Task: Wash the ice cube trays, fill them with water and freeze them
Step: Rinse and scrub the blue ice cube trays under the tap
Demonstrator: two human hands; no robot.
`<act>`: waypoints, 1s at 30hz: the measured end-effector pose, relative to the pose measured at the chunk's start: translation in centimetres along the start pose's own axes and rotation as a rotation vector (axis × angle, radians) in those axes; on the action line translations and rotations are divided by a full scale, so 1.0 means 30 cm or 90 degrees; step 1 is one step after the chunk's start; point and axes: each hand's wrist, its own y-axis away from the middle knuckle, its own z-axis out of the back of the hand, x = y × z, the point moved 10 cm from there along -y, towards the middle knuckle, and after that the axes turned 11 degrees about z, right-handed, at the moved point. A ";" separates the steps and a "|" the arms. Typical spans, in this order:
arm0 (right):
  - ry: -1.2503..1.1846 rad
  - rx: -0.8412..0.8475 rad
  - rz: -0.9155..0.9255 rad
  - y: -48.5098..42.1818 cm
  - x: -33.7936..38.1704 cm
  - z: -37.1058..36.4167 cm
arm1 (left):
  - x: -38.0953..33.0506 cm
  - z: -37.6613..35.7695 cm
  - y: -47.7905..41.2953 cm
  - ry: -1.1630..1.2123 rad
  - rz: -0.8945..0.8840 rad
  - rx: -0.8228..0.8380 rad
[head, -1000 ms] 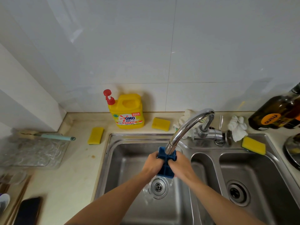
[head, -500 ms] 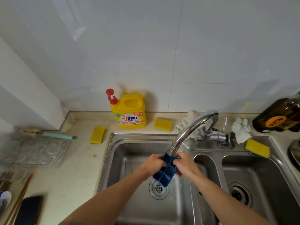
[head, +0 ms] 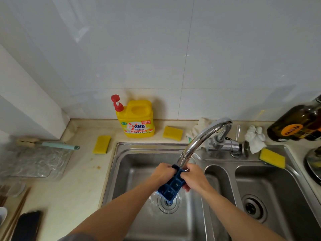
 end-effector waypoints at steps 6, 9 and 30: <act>0.031 0.023 0.005 -0.012 -0.011 -0.009 | -0.028 0.008 -0.010 -0.088 -0.024 -0.075; 0.047 0.066 0.009 -0.013 -0.017 -0.032 | -0.047 0.004 0.002 -0.135 -0.049 -0.086; -0.142 -0.071 -0.003 0.003 -0.023 0.070 | 0.038 0.015 -0.010 0.198 0.008 0.037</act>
